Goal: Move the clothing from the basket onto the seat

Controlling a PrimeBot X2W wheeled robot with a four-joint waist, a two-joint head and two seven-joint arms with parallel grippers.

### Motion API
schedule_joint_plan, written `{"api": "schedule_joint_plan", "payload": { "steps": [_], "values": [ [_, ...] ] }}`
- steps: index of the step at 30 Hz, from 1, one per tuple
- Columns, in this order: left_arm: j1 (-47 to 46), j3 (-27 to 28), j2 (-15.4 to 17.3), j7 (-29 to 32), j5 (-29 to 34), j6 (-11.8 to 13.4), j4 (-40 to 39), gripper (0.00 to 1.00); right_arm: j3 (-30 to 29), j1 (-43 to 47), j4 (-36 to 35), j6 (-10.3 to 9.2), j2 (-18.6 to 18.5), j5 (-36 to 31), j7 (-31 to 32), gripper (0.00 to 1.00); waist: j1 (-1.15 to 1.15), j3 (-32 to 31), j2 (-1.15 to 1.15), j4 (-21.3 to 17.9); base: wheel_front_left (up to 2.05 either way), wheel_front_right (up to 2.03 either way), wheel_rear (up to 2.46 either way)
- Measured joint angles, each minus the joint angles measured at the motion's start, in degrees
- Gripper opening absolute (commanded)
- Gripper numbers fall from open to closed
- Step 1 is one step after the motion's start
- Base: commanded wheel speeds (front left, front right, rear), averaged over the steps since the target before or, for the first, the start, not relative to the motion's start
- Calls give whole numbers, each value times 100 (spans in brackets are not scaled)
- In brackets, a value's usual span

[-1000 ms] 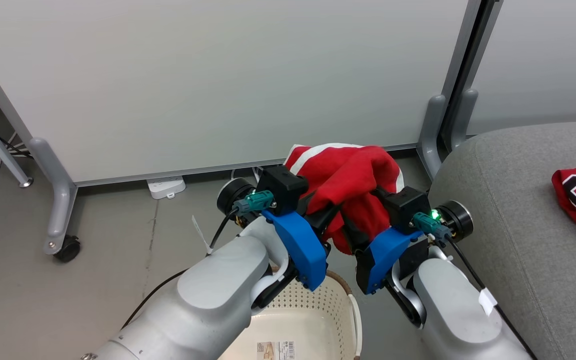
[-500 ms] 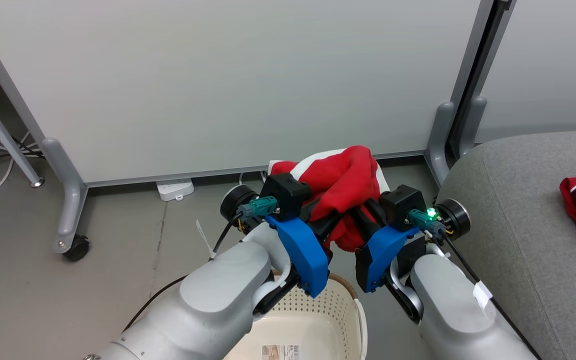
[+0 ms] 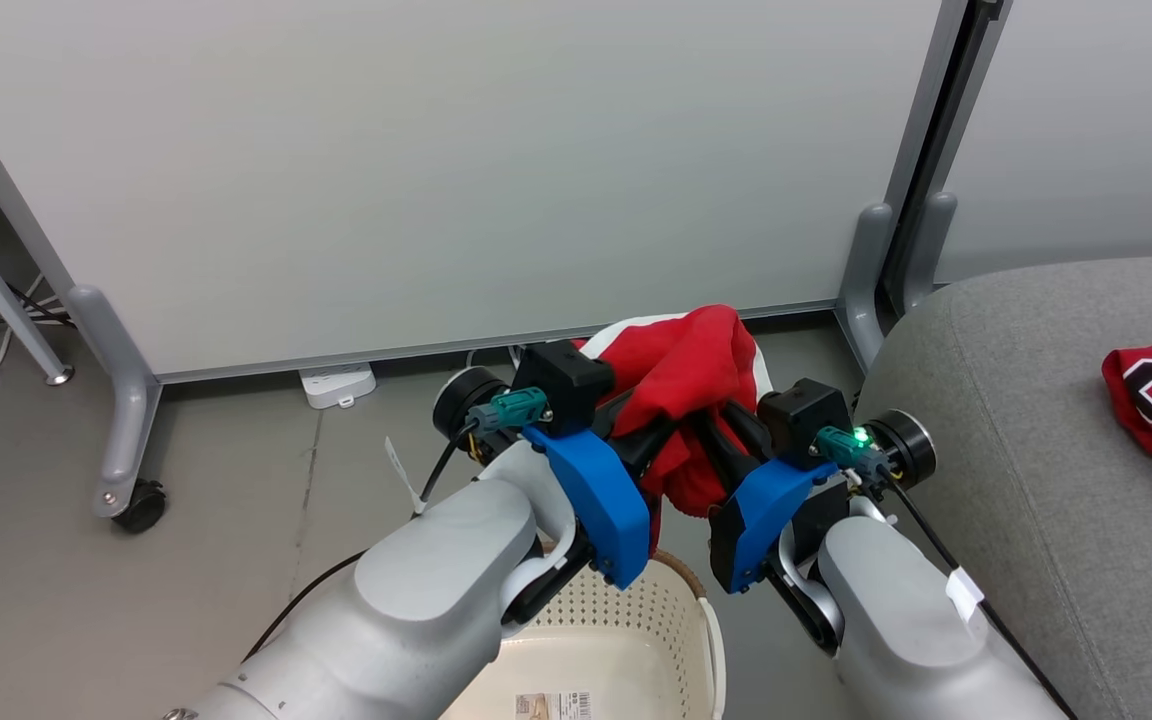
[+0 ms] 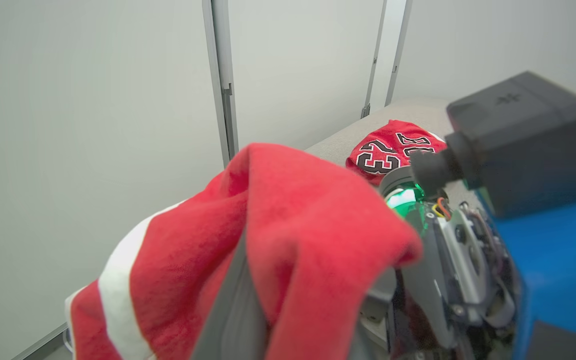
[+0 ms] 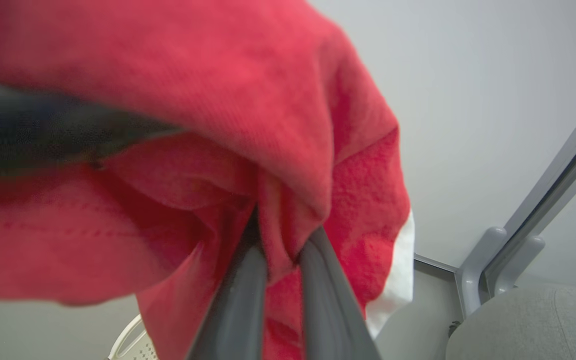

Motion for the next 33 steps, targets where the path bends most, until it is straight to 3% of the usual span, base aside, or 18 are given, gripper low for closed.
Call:
{"api": "schedule_joint_plan", "payload": {
  "steps": [26,28,29,33],
  "values": [
    [15,73,-1,0,99,0,38,0,-30,-64,153,0,2,36,-94,0,0,36,0,-72,0,0,0],
    [30,83,-1,0,119,0,40,73,-43,-65,168,0,3,35,-100,0,0,40,0,-72,0,0,0],
    [31,96,-2,-1,153,-1,34,100,-49,-65,183,0,3,34,-99,0,0,43,0,-71,0,0,0],
    [95,275,-3,-5,305,0,-96,100,-99,-66,207,0,2,33,-100,0,0,58,0,-67,0,0,0]
  ]
}}
